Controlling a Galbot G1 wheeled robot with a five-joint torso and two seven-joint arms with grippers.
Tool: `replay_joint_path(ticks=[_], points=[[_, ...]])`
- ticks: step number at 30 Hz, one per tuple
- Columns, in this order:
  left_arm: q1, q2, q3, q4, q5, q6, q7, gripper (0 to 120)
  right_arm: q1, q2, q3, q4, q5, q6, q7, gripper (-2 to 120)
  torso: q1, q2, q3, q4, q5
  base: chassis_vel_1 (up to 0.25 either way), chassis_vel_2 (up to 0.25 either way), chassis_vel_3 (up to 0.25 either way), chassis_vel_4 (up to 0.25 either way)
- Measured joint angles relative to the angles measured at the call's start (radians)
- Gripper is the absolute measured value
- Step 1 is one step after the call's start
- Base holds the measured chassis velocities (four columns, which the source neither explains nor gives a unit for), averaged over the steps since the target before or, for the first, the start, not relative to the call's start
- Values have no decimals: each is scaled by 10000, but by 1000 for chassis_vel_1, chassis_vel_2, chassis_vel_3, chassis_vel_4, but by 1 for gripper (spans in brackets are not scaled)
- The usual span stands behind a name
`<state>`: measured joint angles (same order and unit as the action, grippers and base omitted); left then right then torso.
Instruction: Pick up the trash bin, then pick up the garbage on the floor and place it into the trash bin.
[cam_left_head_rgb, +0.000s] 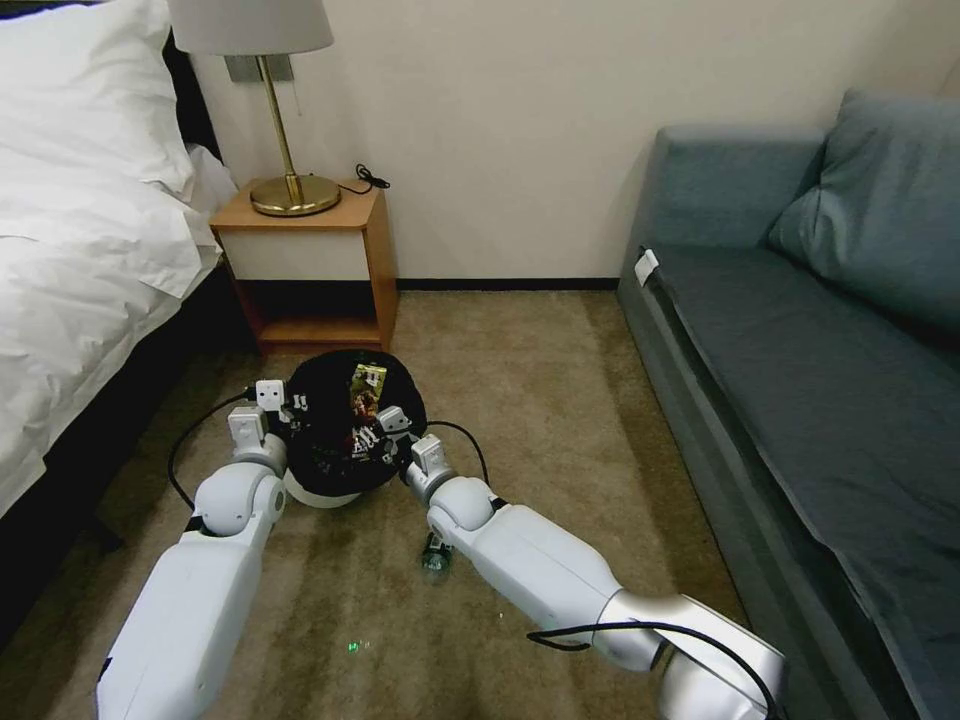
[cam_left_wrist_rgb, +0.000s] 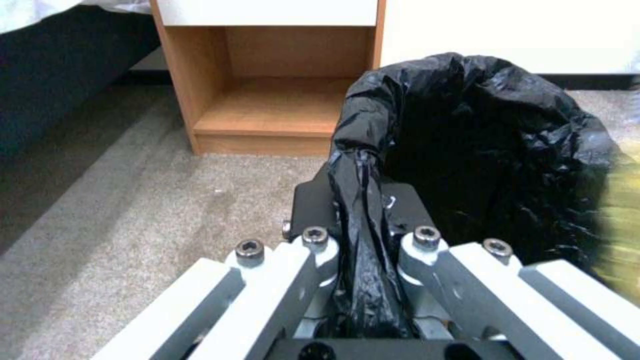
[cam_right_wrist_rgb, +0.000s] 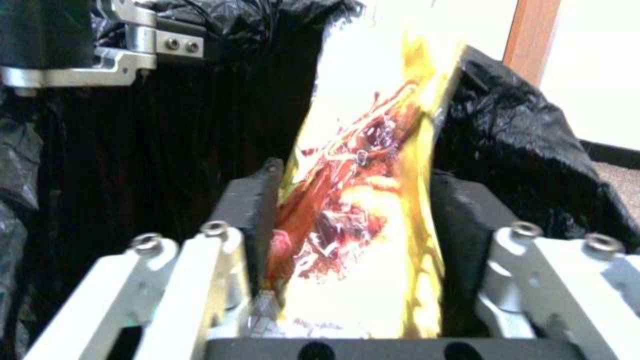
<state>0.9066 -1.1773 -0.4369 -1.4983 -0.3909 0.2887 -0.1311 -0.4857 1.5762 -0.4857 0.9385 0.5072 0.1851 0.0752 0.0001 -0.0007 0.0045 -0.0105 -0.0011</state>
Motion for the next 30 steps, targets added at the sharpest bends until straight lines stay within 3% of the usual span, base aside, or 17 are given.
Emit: replay_joint_path(ticks=[3,4,5,8,11,12,18,30], points=[[-32,-1,27,27,3,0,1,6,0,-13,-1,36,8,-8,-3,61,0,1,0,1,0,0,0,0,0],[-58,4,40,38,2,0,2,6,0,-18,-1,45,12,-12,-4,69,0,1,0,1,0,0,0,0,0],[-58,4,40,38,2,0,2,6,0,-18,-1,45,12,-12,-4,69,0,1,0,1,0,0,0,0,0],[-116,58,52,65,-23,0,10,6,-19,-42,13,89,12,-21,5,84,0,1,0,1,1,0,0,0,0],[-130,80,53,74,-28,0,12,6,-39,-80,26,141,12,-27,43,88,0,0,0,1,1,0,0,0,0],[-145,108,54,87,-39,-3,15,6,-71,-206,50,282,12,-82,134,96,0,0,0,3,2,0,0,0,0],[-173,187,52,142,-41,-36,28,6,-236,-1133,217,1340,319,-1611,880,100,0,0,0,-2,3,0,0,0,0],[-235,293,4,378,159,-174,135,6,-780,-2479,845,2697,745,-3439,2177,100,0,1,0,-1,3,0,0,0,0]])
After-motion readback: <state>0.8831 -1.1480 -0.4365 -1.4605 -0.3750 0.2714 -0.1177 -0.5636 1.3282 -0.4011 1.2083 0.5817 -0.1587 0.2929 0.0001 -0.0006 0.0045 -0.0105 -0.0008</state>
